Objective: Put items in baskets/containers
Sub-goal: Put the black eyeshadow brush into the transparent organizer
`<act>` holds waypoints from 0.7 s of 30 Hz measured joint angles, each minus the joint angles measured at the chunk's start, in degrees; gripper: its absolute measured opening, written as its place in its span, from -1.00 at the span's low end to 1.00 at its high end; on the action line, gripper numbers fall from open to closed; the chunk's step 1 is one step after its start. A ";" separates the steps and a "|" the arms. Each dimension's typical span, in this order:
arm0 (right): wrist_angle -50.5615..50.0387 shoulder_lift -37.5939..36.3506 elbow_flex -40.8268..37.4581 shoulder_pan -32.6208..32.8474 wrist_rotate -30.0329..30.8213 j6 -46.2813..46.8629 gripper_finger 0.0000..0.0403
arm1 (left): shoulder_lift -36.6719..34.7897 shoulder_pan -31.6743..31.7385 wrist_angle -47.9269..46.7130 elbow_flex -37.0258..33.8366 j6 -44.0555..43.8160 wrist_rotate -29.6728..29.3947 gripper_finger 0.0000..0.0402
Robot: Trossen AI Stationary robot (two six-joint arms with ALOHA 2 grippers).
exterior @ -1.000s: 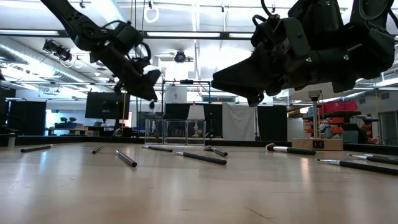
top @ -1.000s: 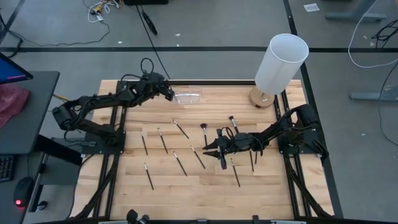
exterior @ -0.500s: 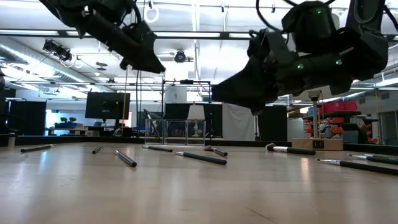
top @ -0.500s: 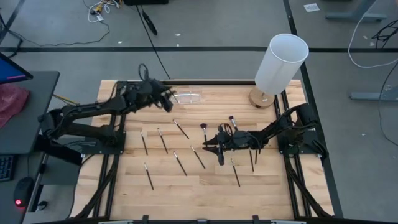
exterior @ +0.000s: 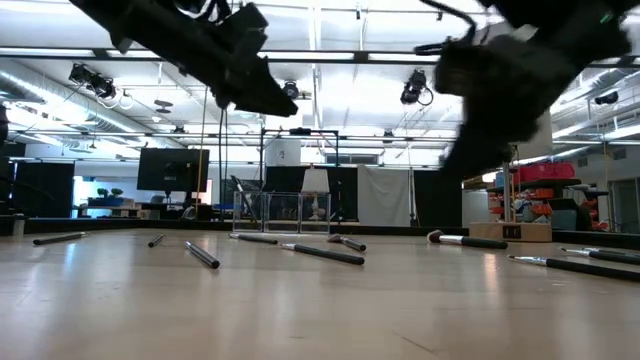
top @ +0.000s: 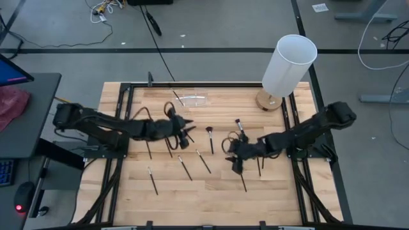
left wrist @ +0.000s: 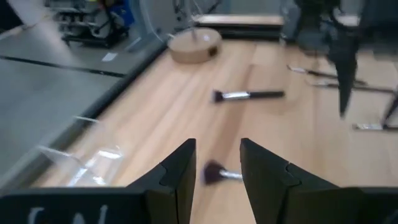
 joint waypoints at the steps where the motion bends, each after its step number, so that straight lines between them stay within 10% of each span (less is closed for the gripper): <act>1: -4.00 -0.41 0.81 1.58 0.06 3.13 -0.10 | 1.45 -0.60 1.02 -0.07 -0.12 -0.12 -0.36; 11: -6.51 4.08 0.05 21.56 11.73 27.05 -0.10 | 12.66 -2.12 12.07 -0.02 -0.41 -0.17 -0.36; 21: -1.97 18.01 0.24 24.76 22.88 38.14 -0.10 | 14.15 -2.02 14.71 -0.05 -0.72 -0.10 -0.36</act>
